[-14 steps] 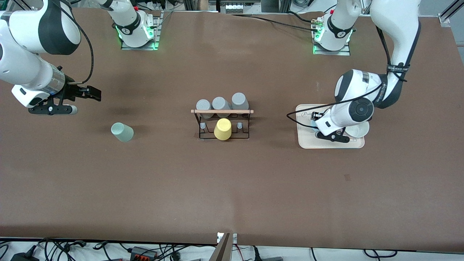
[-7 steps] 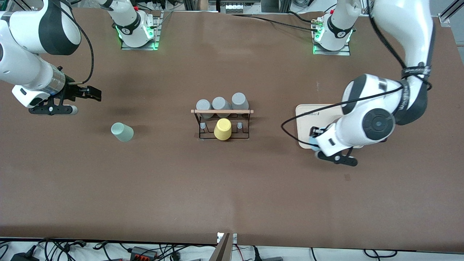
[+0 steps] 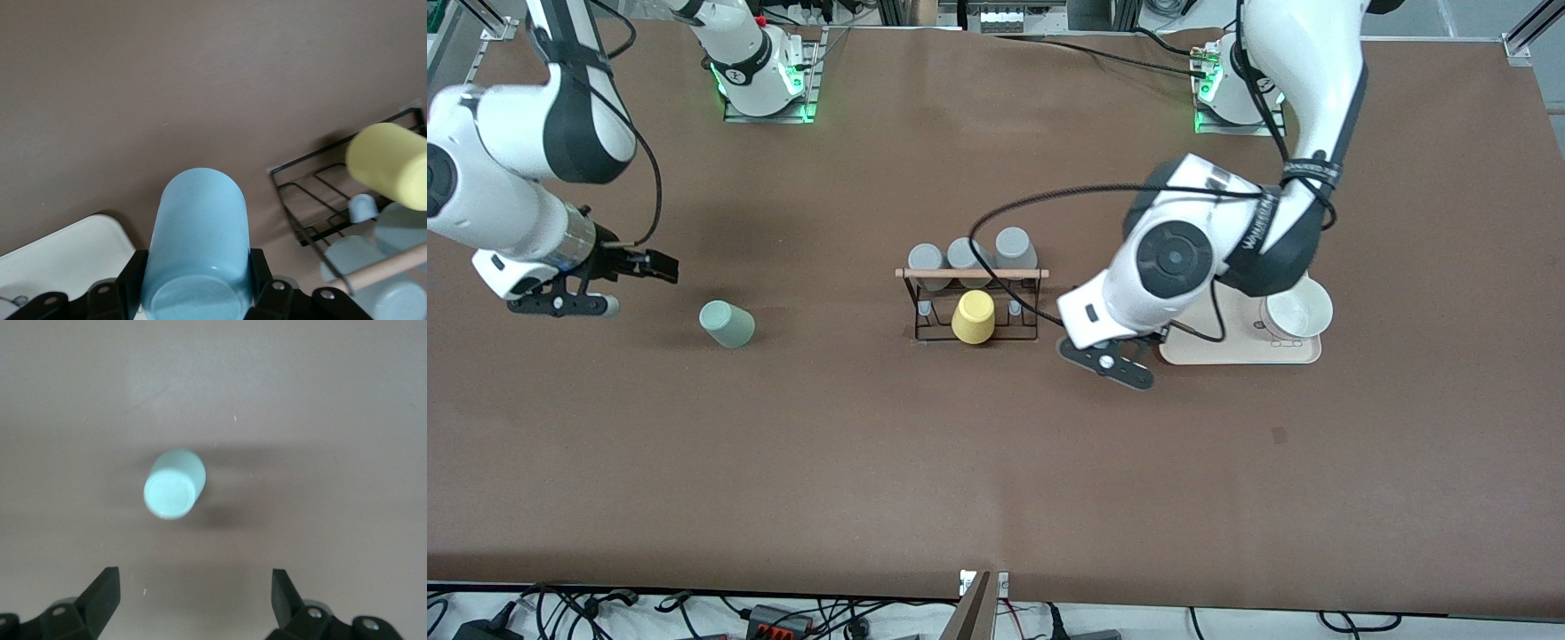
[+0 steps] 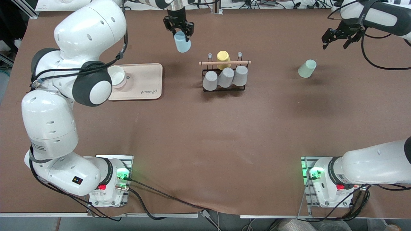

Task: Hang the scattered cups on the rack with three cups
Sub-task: 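Carry the blue cup rackward with the left gripper while the right gripper descends, then hang the blue cup with the left gripper while the right gripper grasps mint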

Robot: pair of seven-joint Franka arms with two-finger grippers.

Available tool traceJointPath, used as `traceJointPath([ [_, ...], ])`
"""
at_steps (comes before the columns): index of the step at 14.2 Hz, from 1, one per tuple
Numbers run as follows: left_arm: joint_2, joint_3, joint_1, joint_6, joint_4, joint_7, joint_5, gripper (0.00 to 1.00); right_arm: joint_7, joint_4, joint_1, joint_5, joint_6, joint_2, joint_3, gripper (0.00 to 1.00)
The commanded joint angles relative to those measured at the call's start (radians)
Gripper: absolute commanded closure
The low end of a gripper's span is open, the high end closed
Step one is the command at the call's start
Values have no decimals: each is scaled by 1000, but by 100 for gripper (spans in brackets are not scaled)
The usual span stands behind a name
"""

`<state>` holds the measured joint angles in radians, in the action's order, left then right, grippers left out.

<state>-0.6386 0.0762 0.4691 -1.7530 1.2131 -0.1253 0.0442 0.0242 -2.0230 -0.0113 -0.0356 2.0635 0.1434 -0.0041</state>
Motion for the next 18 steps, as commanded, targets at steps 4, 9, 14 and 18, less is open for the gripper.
traceJointPath([
  [4, -24, -12, 86, 23, -86, -138, 39, 74, -27, -55, 31, 2, 242, 123, 13, 0],
  [9, -47, -12, 160, 15, -90, -295, 39, 74, -108, -78, 39, 2, 334, 162, 12, 0],
  [14, -70, -12, 174, -34, -90, -315, 39, 73, -116, -152, 30, 5, 426, 172, 13, 0],
  [18, -90, -10, 186, -45, -89, -315, 40, 72, -116, -174, 30, 5, 457, 182, 12, 0],
])
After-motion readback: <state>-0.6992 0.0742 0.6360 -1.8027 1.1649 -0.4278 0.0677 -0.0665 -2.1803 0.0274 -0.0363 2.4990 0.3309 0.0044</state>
